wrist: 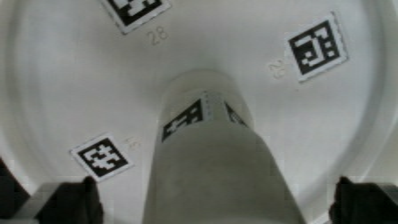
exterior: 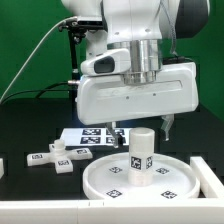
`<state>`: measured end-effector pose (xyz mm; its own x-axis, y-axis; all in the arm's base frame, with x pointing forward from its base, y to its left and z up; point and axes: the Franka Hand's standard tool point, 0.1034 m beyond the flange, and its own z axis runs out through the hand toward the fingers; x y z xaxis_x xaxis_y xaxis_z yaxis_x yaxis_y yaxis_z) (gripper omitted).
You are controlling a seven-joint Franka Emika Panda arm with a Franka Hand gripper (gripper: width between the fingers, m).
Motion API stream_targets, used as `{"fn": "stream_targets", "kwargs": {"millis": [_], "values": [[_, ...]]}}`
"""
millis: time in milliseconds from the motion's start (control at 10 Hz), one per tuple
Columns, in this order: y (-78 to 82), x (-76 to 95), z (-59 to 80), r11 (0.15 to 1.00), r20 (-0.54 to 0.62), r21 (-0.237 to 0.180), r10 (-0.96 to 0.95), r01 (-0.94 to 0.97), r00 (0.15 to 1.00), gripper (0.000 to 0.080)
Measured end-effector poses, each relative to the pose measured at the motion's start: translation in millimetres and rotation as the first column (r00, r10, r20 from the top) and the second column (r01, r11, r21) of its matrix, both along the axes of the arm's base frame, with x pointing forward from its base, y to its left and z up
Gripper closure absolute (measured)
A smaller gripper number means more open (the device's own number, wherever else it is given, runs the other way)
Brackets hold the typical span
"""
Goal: Assemble round table
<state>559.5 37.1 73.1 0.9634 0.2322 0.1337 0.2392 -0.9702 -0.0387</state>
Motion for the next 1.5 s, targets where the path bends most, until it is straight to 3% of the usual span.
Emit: {"fn": "stream_targets", "kwargs": {"millis": [100,300,500,600,700,800,1200,1500], "values": [[-0.6,0.2,0.1,0.998,0.004,-0.011,0.059,-0.059,0.998,0.0150],[2.1,3.3,2.7,0.948,-0.008,-0.074,0.311,-0.311,0.950,0.0150],[1.0,2.7,1.7,0.960,-0.007,-0.069,0.271,-0.270,0.963,0.0150],[0.8,2.7,1.6,0.960,-0.007,-0.069,0.271,-0.271,0.963,0.0280],[1.0,2.7,1.6,0.965,-0.007,-0.066,0.254,-0.254,0.967,0.0280],[1.5,2.7,1.6,0.987,-0.008,-0.053,0.154,-0.154,0.988,0.0398],[2.3,3.7,1.0,0.992,-0.015,-0.024,-0.123,0.122,0.992,0.0395],[2.5,3.7,0.8,0.930,-0.030,-0.004,-0.367,0.367,0.930,0.0393]]}}
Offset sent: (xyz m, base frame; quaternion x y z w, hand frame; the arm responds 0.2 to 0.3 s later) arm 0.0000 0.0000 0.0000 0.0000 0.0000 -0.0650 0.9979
